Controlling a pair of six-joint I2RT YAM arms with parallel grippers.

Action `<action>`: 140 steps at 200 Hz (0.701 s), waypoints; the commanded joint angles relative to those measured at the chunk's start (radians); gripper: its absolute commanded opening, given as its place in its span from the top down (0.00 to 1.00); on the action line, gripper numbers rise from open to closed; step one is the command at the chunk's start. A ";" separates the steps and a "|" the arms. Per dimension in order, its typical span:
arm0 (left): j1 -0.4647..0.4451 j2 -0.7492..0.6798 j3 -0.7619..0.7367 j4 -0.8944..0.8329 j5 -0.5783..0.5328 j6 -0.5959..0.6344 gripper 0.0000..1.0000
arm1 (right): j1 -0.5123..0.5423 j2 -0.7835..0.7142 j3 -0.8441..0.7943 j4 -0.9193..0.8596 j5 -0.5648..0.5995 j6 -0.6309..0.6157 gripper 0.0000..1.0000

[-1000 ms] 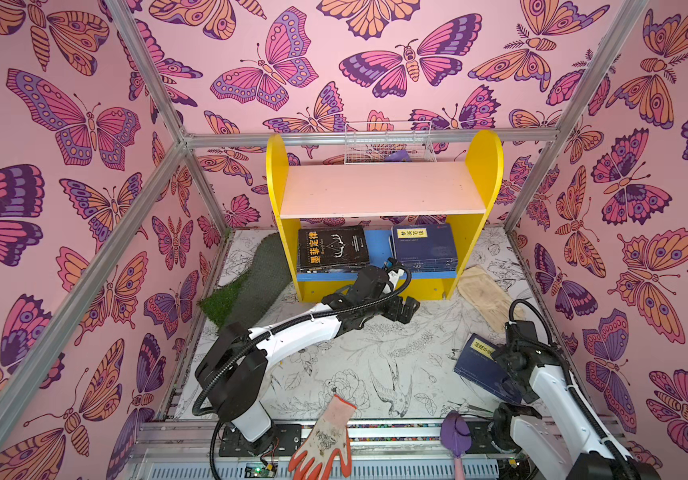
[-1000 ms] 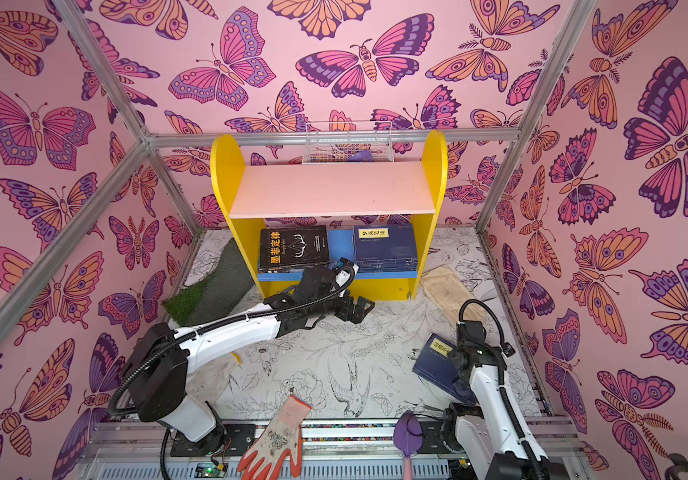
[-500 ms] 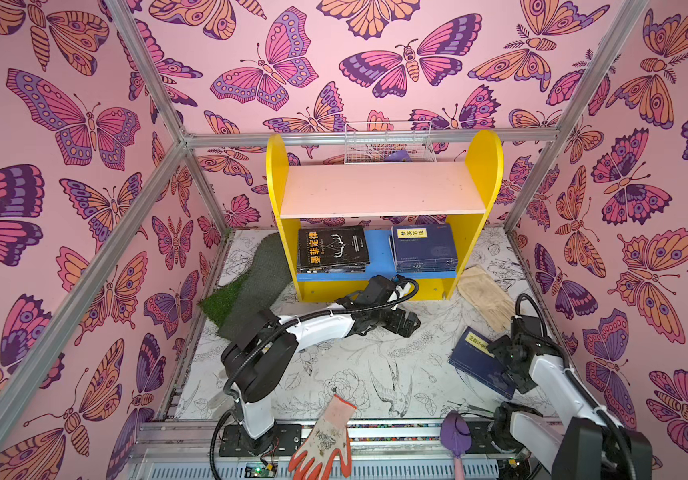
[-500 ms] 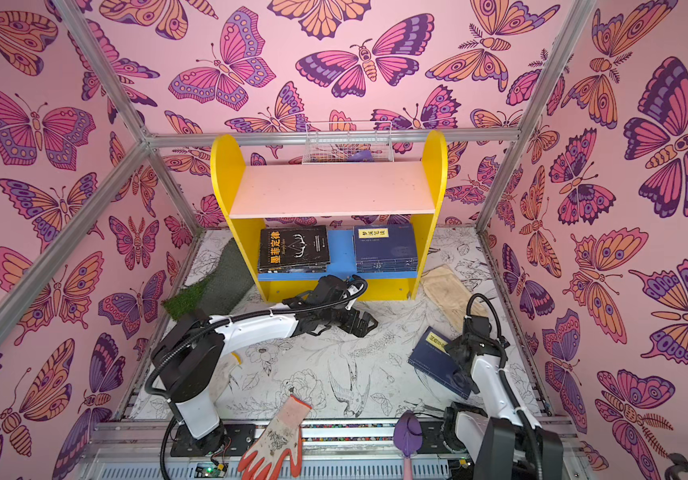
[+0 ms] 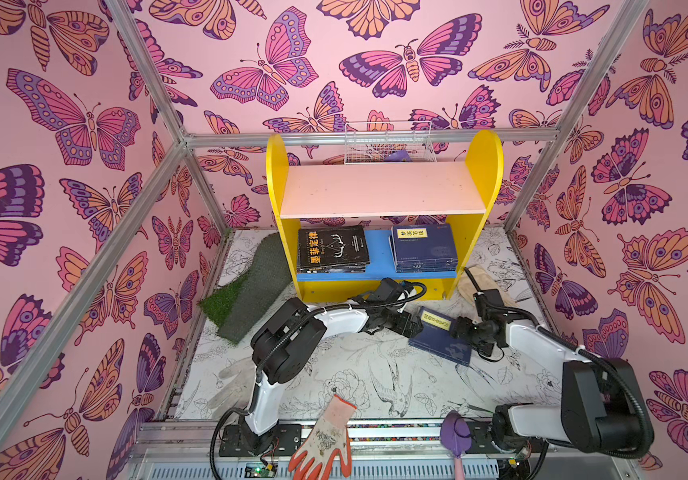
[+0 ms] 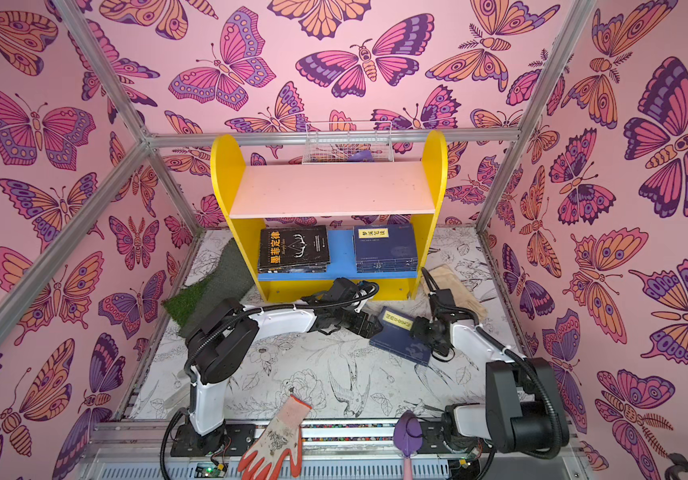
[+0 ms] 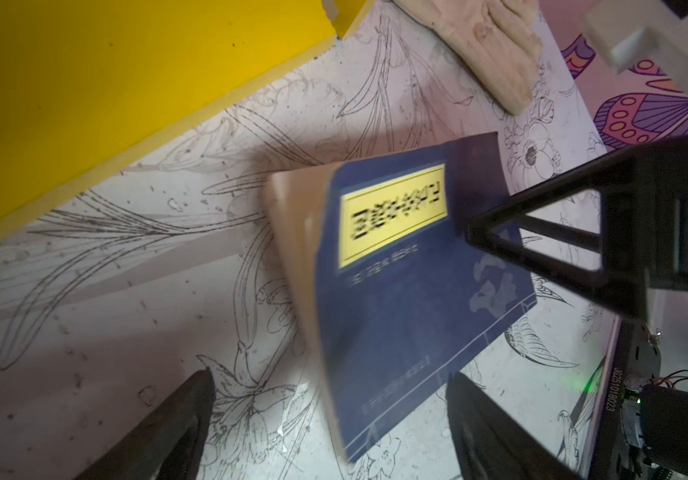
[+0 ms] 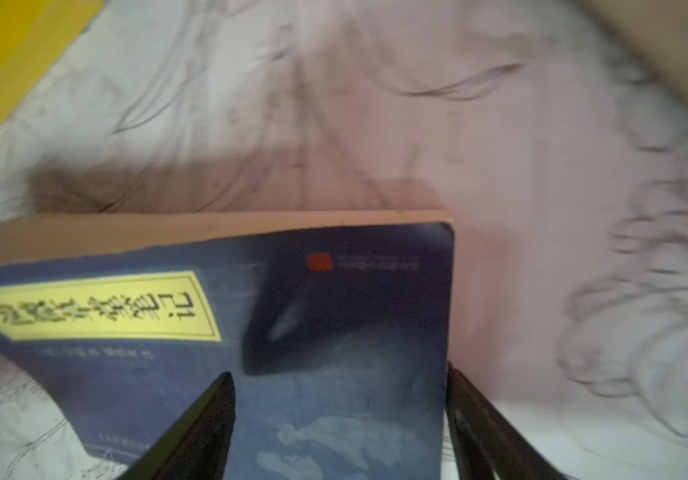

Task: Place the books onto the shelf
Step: 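Open the left gripper and move both grippers to the last dark blue book, then grasp the last dark blue book's edges with both grippers and lift it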

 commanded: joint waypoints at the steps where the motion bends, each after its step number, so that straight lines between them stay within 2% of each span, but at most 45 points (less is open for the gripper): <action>1: 0.000 0.019 -0.021 -0.019 -0.017 -0.001 0.13 | 0.055 0.034 0.020 0.059 -0.110 -0.002 0.21; 12: 0.001 0.025 -0.020 -0.037 -0.033 0.001 0.15 | 0.056 0.030 0.024 0.059 -0.099 0.001 0.20; 36: 0.000 0.024 -0.013 -0.093 -0.073 0.015 0.18 | 0.042 0.014 0.061 -0.038 0.025 -0.003 0.20; 48: 0.001 0.018 -0.015 -0.119 -0.106 0.015 0.20 | 0.027 0.023 0.073 -0.068 0.047 -0.012 0.20; 70: 0.000 0.015 -0.021 -0.135 -0.120 0.012 0.24 | 0.019 0.060 0.071 -0.061 0.007 -0.018 0.20; 90: 0.000 0.027 -0.015 -0.139 -0.106 0.003 0.28 | 0.019 0.080 0.033 0.019 -0.082 0.011 0.22; 115: -0.002 0.045 -0.002 -0.149 -0.087 -0.001 0.38 | 0.021 0.071 -0.015 0.129 -0.192 0.051 0.27; 140: -0.002 0.063 0.009 -0.165 -0.060 0.009 0.54 | 0.022 0.020 -0.024 0.157 -0.223 0.049 0.31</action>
